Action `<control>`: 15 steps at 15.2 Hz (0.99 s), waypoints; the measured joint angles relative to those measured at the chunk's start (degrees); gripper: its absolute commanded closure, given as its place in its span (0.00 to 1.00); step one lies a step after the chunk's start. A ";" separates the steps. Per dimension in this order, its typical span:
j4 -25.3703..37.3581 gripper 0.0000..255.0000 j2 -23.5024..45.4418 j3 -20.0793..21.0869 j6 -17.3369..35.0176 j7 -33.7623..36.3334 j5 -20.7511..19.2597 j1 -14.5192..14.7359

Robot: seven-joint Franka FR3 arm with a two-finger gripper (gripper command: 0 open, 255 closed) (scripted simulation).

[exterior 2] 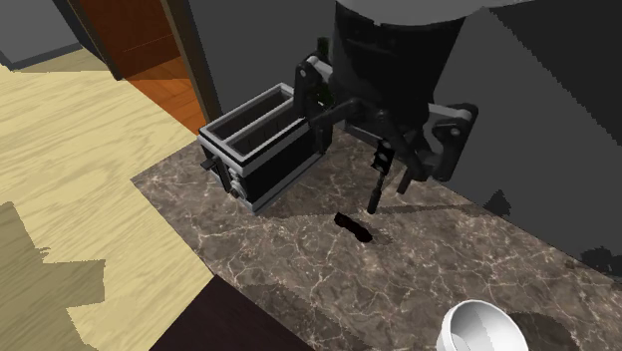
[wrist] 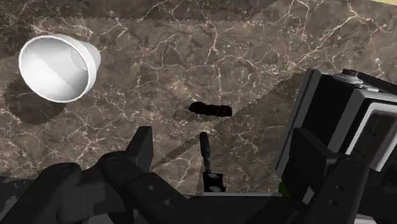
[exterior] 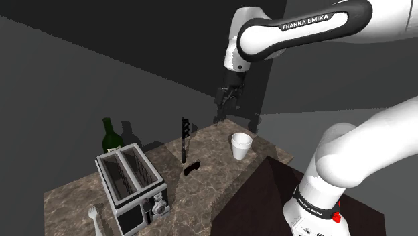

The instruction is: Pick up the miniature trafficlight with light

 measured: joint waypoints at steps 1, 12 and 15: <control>-0.90 0.00 1.15 -0.06 2.81 -0.71 -0.18 0.04; -2.20 0.00 22.01 0.71 33.34 -6.07 -1.90 0.90; 0.34 0.00 29.59 0.82 40.73 -7.30 -2.95 0.85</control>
